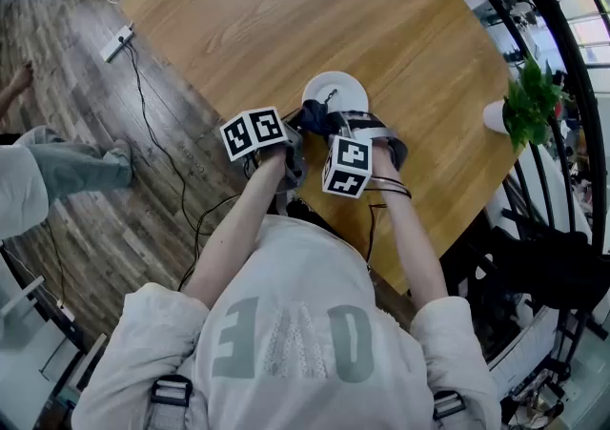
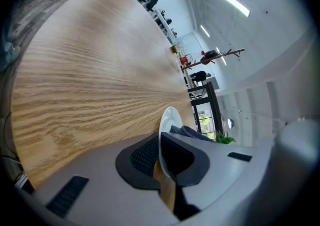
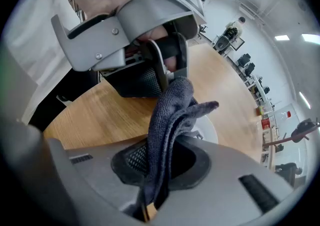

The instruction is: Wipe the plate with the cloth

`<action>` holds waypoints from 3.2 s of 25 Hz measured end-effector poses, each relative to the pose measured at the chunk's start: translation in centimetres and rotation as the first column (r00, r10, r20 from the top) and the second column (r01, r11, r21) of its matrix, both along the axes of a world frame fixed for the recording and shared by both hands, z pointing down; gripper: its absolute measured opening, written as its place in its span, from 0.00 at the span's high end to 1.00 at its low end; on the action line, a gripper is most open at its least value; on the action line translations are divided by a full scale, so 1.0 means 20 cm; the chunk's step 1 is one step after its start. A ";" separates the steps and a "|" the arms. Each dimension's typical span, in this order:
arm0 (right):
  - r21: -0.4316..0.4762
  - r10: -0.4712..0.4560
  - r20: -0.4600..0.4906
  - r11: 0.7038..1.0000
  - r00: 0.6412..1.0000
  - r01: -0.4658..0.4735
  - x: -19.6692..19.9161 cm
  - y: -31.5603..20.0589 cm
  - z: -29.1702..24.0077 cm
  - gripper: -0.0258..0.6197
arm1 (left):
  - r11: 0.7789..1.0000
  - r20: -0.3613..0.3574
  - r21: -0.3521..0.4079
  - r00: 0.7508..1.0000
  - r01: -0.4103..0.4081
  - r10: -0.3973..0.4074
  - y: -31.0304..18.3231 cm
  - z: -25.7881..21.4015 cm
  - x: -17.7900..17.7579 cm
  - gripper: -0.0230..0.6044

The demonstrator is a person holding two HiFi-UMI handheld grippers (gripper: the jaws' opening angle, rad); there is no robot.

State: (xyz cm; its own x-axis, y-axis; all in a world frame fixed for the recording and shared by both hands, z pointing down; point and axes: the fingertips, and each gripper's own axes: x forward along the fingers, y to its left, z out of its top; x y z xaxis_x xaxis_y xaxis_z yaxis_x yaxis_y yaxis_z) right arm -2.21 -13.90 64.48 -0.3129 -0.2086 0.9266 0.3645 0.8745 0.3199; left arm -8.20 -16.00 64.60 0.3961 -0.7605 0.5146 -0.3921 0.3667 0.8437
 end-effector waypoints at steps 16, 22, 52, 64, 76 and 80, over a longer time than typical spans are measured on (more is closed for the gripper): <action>0.017 0.047 0.035 0.999 0.998 -0.047 0.00 -0.14 -0.10 0.88 | 0.989 -0.193 0.054 0.973 0.141 -0.128 -0.05 -0.03 -0.03 0.76; 0.080 0.127 0.101 0.988 0.987 -0.135 -0.15 -0.36 -0.15 0.88 | 0.972 -0.175 0.046 0.959 0.232 -0.221 0.04 -0.03 -0.16 0.73; 0.039 -0.073 -0.046 0.996 0.996 0.075 0.00 0.20 -0.05 0.88 | 0.982 -0.111 0.013 0.976 0.188 -0.185 0.11 0.01 -0.21 0.95; -0.031 0.230 0.273 0.973 0.934 -0.230 -0.07 0.01 -0.37 0.88 | 0.960 0.218 0.273 0.969 0.053 -0.115 -0.11 -0.42 -0.28 0.95; -0.139 0.293 0.935 0.821 0.199 -0.554 0.00 -0.34 -1.70 0.88 | 0.539 0.700 0.707 0.564 -0.458 -0.439 -0.17 -1.85 -0.20 0.95; -0.192 0.284 0.956 0.791 0.071 -0.581 0.13 -0.26 -1.71 0.88 | 0.508 0.758 0.648 0.416 -0.567 -0.502 -0.08 -1.91 -0.10 0.95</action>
